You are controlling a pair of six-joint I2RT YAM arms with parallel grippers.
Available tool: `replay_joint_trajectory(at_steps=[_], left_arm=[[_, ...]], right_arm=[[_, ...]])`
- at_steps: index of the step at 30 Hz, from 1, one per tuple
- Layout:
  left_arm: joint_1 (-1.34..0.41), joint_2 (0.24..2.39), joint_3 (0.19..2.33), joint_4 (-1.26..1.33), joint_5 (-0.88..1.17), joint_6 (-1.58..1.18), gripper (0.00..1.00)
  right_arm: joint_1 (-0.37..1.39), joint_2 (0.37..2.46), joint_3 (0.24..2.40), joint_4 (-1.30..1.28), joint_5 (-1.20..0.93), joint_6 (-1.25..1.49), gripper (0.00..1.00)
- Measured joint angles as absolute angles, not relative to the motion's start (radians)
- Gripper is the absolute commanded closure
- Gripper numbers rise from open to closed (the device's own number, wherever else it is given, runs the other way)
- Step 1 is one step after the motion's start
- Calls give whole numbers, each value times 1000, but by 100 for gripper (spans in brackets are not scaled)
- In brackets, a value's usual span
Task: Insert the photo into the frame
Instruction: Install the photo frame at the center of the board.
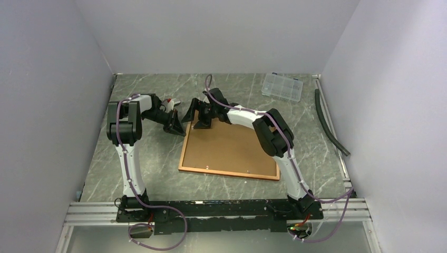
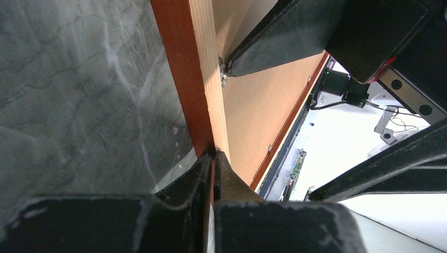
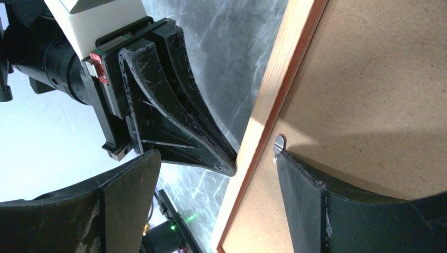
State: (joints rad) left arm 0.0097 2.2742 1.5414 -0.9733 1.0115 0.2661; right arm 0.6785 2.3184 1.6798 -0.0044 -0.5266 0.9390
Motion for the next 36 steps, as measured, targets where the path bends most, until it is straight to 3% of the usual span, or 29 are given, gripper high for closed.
replay_joint_trajectory(at_steps=[36], left_arm=[[10, 2259, 1525, -955, 1007, 268, 94]], right_arm=[[679, 2336, 1687, 28, -532, 978, 16]])
